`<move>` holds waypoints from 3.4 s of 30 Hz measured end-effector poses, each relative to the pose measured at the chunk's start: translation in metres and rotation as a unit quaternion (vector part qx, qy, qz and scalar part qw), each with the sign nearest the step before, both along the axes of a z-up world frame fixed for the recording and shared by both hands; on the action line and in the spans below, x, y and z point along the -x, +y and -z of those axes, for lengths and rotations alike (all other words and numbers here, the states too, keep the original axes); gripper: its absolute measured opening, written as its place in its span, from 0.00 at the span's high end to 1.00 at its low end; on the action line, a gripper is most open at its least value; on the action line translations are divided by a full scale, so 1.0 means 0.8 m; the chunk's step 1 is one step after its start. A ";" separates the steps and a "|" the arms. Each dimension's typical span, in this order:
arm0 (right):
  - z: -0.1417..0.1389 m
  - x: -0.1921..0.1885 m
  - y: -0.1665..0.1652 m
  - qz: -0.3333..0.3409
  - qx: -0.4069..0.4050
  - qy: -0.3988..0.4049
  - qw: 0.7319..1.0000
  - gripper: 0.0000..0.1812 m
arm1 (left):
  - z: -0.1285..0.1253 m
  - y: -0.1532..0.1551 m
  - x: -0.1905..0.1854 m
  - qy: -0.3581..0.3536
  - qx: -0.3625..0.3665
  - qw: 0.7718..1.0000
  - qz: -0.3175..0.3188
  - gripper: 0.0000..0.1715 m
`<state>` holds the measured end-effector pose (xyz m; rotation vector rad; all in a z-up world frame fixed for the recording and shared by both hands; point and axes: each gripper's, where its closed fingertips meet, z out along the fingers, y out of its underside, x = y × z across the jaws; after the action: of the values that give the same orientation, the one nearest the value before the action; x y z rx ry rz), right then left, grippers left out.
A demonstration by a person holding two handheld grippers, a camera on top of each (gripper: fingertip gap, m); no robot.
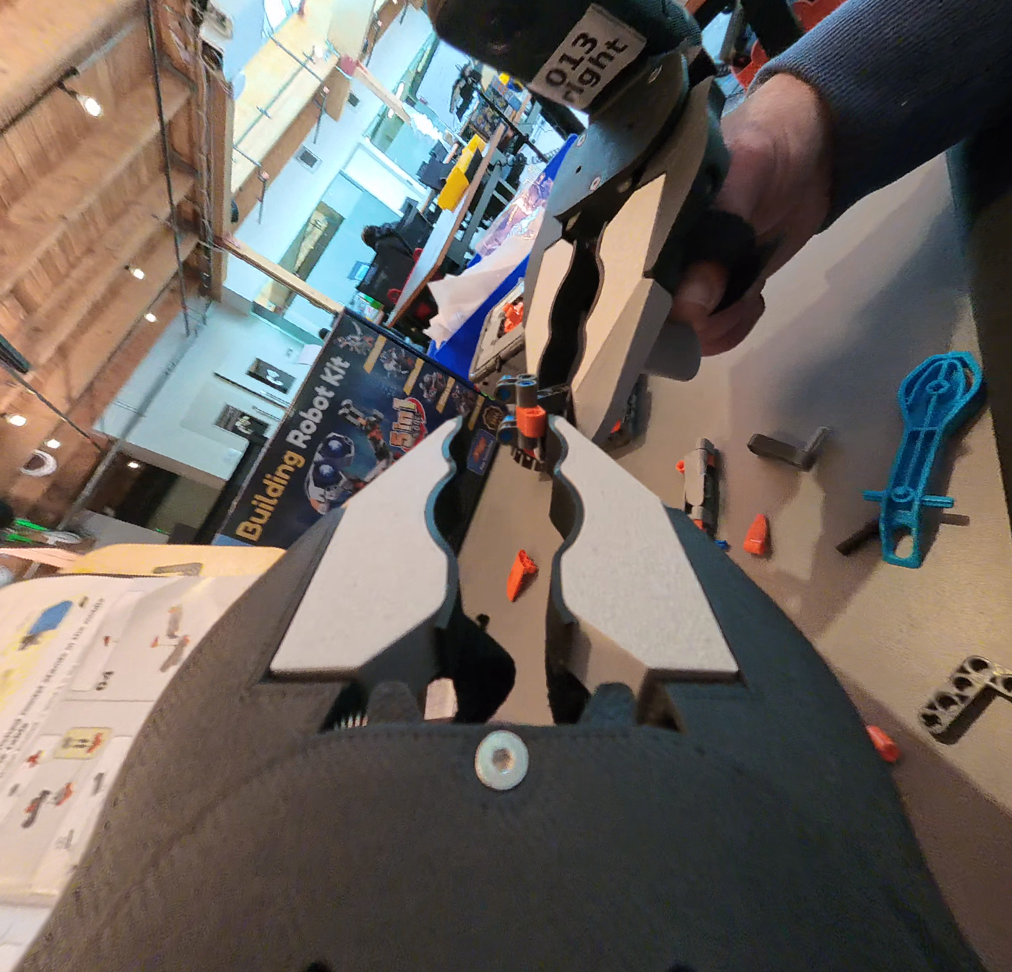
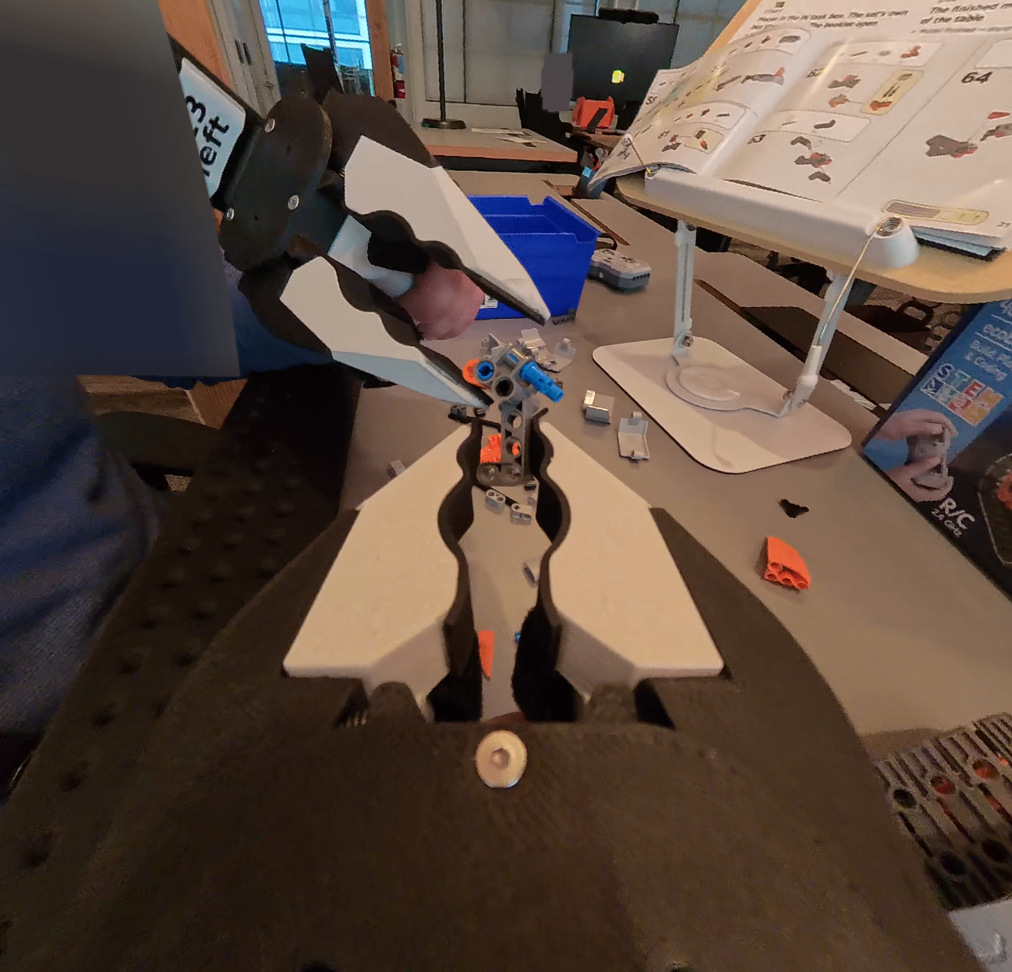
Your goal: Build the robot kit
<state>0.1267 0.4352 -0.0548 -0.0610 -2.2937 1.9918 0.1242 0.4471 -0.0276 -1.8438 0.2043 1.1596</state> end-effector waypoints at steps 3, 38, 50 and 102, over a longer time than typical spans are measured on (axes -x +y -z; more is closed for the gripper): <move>-0.003 -0.002 -0.002 -0.002 0.007 0.002 1.000 0.92 | -0.002 0.003 -0.007 0.015 0.005 1.000 0.006 0.89; -0.067 -0.001 -0.014 0.116 0.064 0.118 0.984 0.92 | -0.056 -0.016 -0.023 0.215 -0.039 0.976 -0.019 0.97; -0.071 -0.002 -0.020 0.119 0.093 0.081 0.985 0.98 | -0.057 -0.015 -0.023 0.228 -0.048 0.972 -0.037 0.97; 0.155 -0.053 -0.047 -0.202 -0.353 0.078 0.910 0.97 | 0.135 -0.105 -0.040 -0.214 0.169 0.961 0.054 0.97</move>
<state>0.1688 0.3980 -0.1786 0.6486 -2.9177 1.0872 0.1559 0.3632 -0.1356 -2.3049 0.2603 0.6540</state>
